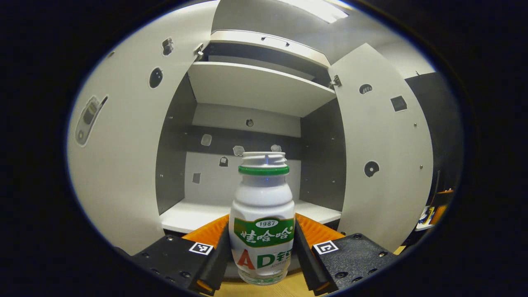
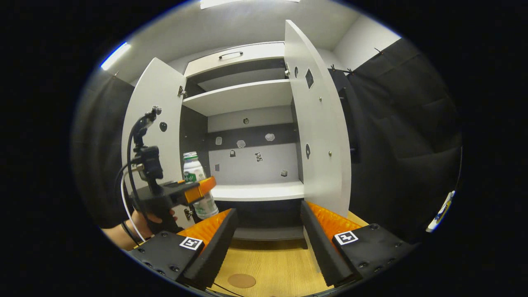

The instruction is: Grasp the bottle in the cabinet with the left hand and place it on the coaster, then close the right door with the right hand and the left door with the left hand.

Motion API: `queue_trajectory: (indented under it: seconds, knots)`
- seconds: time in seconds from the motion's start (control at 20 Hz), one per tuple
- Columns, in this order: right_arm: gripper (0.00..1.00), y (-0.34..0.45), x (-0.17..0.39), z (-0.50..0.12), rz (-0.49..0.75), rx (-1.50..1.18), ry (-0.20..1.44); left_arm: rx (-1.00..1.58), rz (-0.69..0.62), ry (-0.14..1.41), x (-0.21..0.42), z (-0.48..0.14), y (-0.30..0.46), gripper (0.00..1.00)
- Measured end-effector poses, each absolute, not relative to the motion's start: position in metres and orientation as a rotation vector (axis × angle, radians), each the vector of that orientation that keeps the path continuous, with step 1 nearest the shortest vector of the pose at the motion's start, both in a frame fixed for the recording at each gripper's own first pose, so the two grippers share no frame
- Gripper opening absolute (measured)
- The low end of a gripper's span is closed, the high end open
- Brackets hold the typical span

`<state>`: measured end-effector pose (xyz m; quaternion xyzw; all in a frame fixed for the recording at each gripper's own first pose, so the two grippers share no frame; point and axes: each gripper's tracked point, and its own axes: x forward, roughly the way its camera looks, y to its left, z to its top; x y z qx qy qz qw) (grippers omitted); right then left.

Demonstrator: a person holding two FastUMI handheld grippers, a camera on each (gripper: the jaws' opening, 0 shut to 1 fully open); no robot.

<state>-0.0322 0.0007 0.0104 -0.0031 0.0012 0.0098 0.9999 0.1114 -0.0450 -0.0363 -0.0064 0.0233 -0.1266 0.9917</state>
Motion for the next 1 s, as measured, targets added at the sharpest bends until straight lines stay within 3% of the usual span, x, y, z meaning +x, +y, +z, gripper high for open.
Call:
queue_trajectory:
  seconds: [0.45, 0.5, 0.55, 1.0]
  knots:
    - [1.00, 0.000, -0.035, 0.014, 0.030, -0.017, 0.010, -0.042, -0.328, 0.173, 0.023, -0.190, -0.087, 0.74]
    - [0.92, -0.001, -0.036, 0.012, 0.026, -0.017, 0.015, -0.038, -0.337, 0.191, 0.017, -0.205, -0.090, 0.74]
    - [1.00, -0.003, -0.036, 0.011, 0.020, -0.017, 0.020, -0.034, -0.340, 0.204, 0.013, -0.219, -0.092, 0.74]
    - [1.00, -0.008, -0.034, 0.002, -0.020, -0.031, 0.064, -0.015, -0.367, 0.295, -0.006, -0.296, -0.102, 0.74]
